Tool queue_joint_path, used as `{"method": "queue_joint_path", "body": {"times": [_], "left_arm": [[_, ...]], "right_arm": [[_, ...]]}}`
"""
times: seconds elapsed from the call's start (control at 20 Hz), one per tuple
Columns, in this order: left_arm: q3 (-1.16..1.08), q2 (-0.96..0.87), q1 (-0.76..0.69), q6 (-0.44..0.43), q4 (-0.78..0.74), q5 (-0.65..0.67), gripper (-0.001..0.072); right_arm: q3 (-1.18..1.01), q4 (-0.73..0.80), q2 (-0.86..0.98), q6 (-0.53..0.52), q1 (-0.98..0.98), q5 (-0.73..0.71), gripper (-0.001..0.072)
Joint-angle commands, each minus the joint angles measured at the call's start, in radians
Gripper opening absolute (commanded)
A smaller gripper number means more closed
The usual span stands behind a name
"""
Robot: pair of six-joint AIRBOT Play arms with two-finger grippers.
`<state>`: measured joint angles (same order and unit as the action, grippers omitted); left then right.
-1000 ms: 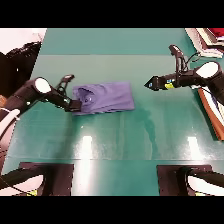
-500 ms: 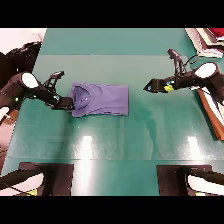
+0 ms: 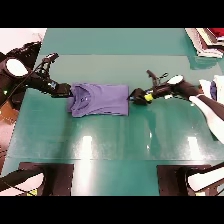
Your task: Fold the shirts.
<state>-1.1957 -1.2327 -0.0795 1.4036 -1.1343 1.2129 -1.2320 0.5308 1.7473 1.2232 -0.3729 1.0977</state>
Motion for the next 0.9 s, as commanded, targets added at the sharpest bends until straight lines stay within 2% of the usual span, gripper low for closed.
{"method": "queue_joint_path", "body": {"times": [0.0,0.1,0.2,0.35,0.4,0.65,0.85], "left_arm": [[-0.010,0.002,0.001,-0.028,0.021,-0.001,0.0036],[-0.010,0.002,0.001,-0.027,0.025,-0.001,0.0037],[-0.010,0.002,0.001,-0.027,0.035,0.002,0.0037],[-0.010,0.002,0.001,-0.027,0.059,0.003,0.0036],[-0.010,0.002,0.000,-0.027,0.074,0.002,0.0031],[-0.010,0.002,-0.065,-0.023,0.117,-0.021,0.0026],[-0.010,0.002,-0.187,-0.010,0.122,-0.113,0.0027]], "right_arm": [[-0.086,-0.095,0.125,-0.017,-0.092,-0.024,0.0591],[-0.166,-0.096,0.171,-0.012,-0.142,-0.040,0.0584],[-0.240,-0.095,0.206,-0.009,-0.174,-0.059,0.0539],[-0.304,-0.092,0.217,-0.025,-0.184,-0.114,0.0105],[-0.322,-0.090,0.217,-0.036,-0.174,-0.124,0.0020],[-0.359,-0.077,0.135,-0.018,-0.021,-0.125,0.0016],[-0.359,0.052,-0.031,0.011,0.237,-0.065,0.0015]]}}
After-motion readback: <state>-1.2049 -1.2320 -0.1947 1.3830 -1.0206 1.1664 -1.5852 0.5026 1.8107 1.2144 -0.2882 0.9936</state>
